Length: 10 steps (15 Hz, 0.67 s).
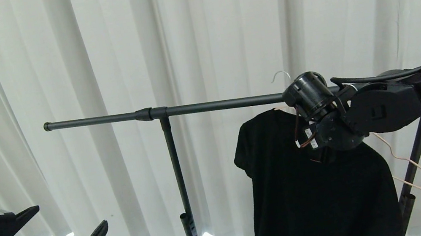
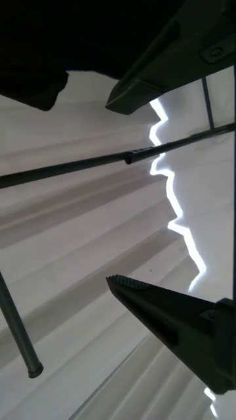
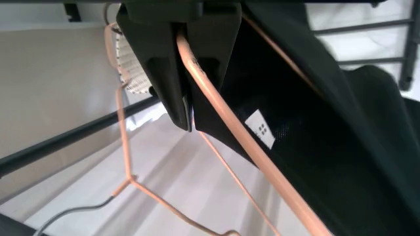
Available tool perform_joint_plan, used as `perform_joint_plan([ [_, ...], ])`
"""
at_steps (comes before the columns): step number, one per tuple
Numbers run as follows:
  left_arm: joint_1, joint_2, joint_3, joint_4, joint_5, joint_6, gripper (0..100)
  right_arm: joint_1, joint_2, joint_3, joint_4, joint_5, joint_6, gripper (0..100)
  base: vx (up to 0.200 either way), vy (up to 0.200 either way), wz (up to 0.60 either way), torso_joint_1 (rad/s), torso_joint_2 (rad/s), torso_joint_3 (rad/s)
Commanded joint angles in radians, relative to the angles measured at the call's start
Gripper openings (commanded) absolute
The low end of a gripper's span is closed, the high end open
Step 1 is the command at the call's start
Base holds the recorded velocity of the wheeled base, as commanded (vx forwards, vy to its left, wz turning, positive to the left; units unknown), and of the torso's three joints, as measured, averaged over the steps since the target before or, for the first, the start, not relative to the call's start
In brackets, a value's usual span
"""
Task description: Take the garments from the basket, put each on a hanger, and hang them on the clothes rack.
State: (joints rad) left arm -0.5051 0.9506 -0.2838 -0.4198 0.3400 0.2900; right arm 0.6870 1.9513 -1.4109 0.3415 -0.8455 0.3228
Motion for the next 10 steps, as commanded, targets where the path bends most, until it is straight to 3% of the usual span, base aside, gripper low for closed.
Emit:
perform_joint_plan([
  [1, 0.0, 0.008, 0.0, -0.001, -0.003, 0.0, 100, 0.0, -0.005, 0.01, 0.004, -0.004, 0.001, 0, 0.0, 0.0, 0.0, 0.0, 0.0, 0.0],
  [10, 0.0, 0.039, -0.006, -0.001, -0.021, 0.005, 100, 0.012, 0.095, 0.012, -0.001, -0.027, 0.032, 0, 0.0, 0.0, 0.0, 0.0, 0.0, 0.0],
])
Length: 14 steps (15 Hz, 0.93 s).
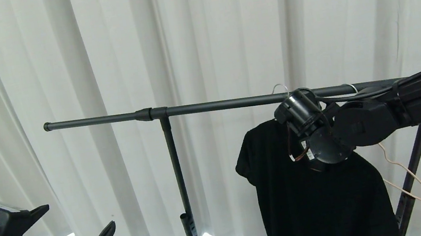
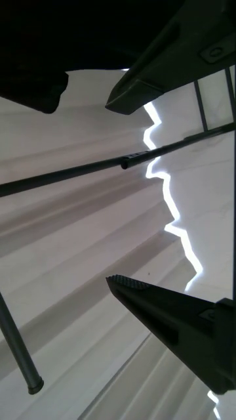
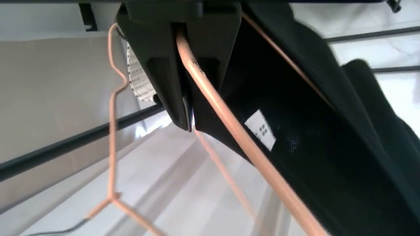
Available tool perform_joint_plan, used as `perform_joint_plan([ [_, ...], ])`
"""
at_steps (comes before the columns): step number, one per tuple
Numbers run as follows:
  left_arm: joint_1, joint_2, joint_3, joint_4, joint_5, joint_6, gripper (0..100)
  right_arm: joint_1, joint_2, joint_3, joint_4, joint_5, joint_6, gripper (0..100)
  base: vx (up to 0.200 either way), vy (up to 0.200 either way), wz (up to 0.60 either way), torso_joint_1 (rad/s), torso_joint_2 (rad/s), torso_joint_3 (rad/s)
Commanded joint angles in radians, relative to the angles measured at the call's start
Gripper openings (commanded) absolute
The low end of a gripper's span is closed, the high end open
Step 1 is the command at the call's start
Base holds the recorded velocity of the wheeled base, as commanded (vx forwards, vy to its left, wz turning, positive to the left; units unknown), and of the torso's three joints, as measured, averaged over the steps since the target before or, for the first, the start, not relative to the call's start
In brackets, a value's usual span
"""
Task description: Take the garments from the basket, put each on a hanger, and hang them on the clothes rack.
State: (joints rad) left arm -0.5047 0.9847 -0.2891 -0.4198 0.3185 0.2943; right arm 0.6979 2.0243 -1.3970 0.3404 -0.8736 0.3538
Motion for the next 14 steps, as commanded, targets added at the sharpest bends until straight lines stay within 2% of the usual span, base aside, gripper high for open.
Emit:
perform_joint_plan([
  [1, 0.0, 0.005, -0.001, -0.001, 0.001, 0.002, 100, 0.005, 0.024, -0.002, 0.002, 0.001, 0.004, 0, 0.0, 0.0, 0.0, 0.0, 0.0, 0.0],
  [7, 0.0, 0.009, -0.004, -0.001, 0.001, 0.005, 100, 0.008, 0.024, -0.004, 0.0, 0.001, 0.007, 0, 0.0, 0.0, 0.0, 0.0, 0.0, 0.0],
  [8, -0.002, 0.011, -0.007, -0.001, 0.001, 0.005, 100, 0.008, 0.024, -0.002, -0.001, 0.001, 0.013, 100, 0.0, 0.0, 0.0, 0.0, 0.0, 0.0],
  [11, -0.002, 0.011, -0.007, -0.001, 0.001, 0.003, 100, 0.012, 0.005, -0.004, 0.006, 0.004, 0.062, 100, 0.0, 0.0, 0.0, 0.0, 0.0, 0.0],
  [14, -0.002, 0.011, -0.008, -0.001, 0.001, 0.003, 100, 0.022, -0.047, -0.002, 0.019, 0.031, 0.066, 100, 0.0, 0.0, 0.0, 0.0, 0.0, 0.0],
])
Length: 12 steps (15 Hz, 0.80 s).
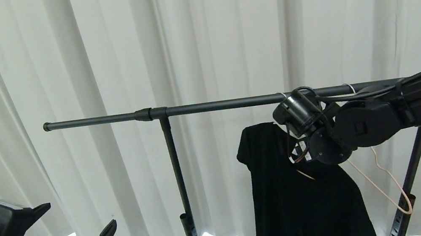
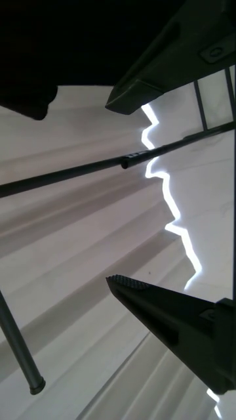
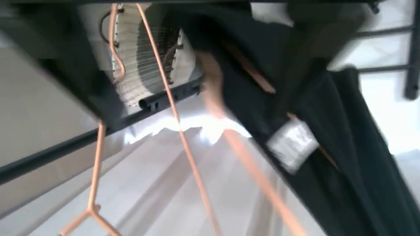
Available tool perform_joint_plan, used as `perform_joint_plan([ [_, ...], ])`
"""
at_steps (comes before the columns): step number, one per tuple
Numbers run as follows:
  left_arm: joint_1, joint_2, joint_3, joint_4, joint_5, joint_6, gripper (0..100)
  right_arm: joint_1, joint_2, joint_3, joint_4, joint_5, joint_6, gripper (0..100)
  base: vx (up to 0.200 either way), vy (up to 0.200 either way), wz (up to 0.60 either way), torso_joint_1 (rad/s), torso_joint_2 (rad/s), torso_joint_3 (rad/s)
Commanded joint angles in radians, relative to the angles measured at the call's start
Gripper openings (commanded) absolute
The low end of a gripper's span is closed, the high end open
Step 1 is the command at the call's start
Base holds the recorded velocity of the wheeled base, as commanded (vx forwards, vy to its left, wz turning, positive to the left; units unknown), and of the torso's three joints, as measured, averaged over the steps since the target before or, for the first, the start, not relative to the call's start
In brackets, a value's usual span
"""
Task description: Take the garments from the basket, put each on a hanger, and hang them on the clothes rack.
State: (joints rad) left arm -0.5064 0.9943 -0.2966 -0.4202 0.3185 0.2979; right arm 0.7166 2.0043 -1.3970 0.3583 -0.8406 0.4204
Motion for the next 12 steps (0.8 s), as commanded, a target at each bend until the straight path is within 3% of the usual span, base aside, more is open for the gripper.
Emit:
perform_joint_plan([
  [1, 0.002, 0.001, 0.001, 0.0, 0.001, 0.0, 100, 0.006, -0.061, 0.0, 0.002, 0.023, -0.002, 100, 0.0, 0.0, 0.0, 0.0, 0.0, 0.0],
  [9, 0.042, 0.001, 0.037, 0.0, 0.001, -0.008, 100, 0.001, -0.259, 0.026, 0.037, 0.12, -0.009, 100, 0.0, 0.0, 0.0, 0.0, 0.0, 0.0],
  [10, 0.065, 0.001, 0.037, 0.0, 0.001, -0.011, 100, -0.02, -0.289, 0.038, 0.041, 0.12, -0.034, 100, 0.0, 0.0, 0.0, 0.0, 0.0, 0.0],
  [12, 0.166, 0.024, 0.028, 0.0, -0.001, -0.049, 100, -0.091, -0.375, 0.073, 0.053, 0.127, -0.163, 100, 0.0, 0.0, 0.0, 0.0, 0.0, 0.0],
])
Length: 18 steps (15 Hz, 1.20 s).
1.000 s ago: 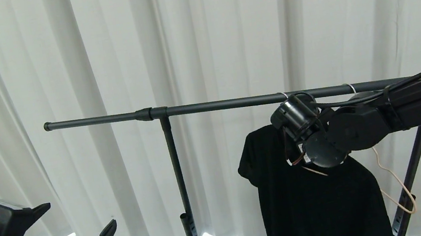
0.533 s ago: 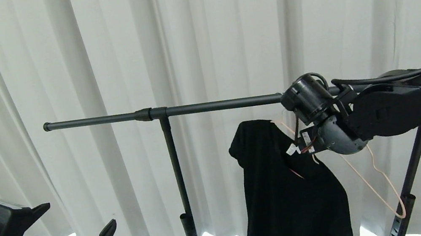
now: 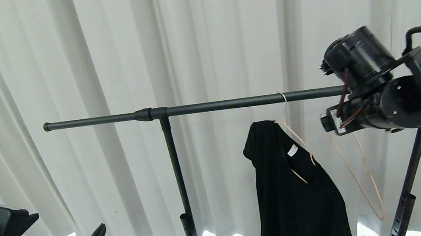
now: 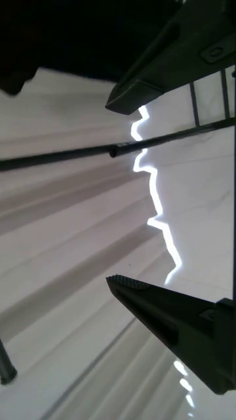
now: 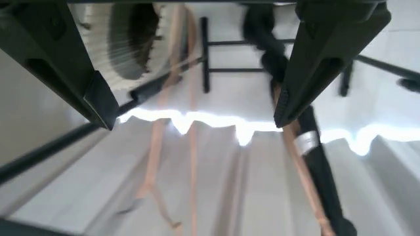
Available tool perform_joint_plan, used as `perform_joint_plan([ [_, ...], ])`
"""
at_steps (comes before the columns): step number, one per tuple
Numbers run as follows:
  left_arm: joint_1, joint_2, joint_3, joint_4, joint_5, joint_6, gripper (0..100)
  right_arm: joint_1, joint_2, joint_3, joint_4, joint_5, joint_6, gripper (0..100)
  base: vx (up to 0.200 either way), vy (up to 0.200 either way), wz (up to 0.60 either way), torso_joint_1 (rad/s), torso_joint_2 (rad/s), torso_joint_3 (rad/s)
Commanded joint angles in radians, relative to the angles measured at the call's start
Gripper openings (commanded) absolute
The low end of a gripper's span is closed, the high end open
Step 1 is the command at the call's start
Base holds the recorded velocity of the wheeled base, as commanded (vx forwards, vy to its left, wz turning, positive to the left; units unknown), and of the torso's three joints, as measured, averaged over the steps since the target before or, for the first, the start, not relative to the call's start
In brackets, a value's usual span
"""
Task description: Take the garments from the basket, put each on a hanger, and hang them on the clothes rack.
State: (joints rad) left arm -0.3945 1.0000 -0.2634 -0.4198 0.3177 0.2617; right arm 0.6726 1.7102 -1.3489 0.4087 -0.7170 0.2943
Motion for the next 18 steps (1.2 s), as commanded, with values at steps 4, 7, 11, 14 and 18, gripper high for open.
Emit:
perform_joint_plan([
  [4, 0.158, 0.022, -0.011, -0.001, -0.06, -0.022, 100, -0.235, -0.281, 0.117, -0.016, 0.286, -0.291, 100, 0.0, 0.0, 0.0, 0.0, 0.0, 0.0],
  [7, 0.164, 0.042, -0.013, -0.001, -0.068, -0.022, 100, -0.438, -0.443, 0.327, -0.174, 0.654, -0.563, 100, 0.0, 0.0, 0.0, 0.0, 0.0, 0.0],
  [11, 0.174, 0.043, -0.028, -0.001, -0.066, -0.019, 100, -0.479, -0.506, 0.507, -0.341, 0.691, -0.685, 100, 0.0, 0.0, 0.0, 0.0, 0.0, 0.0],
  [14, 0.181, 0.032, -0.034, -0.001, -0.066, -0.019, 100, -0.482, -0.511, 0.508, -0.343, 0.651, -0.684, 100, -0.133, 0.0, 0.0, 0.0, 0.0, 0.002],
  [18, 0.206, 0.019, -0.039, -0.001, -0.065, -0.019, 100, -0.481, -0.518, 0.513, -0.344, 0.65, -0.685, 100, -0.2, 0.0, 0.0, 0.007, 0.0, 0.002],
])
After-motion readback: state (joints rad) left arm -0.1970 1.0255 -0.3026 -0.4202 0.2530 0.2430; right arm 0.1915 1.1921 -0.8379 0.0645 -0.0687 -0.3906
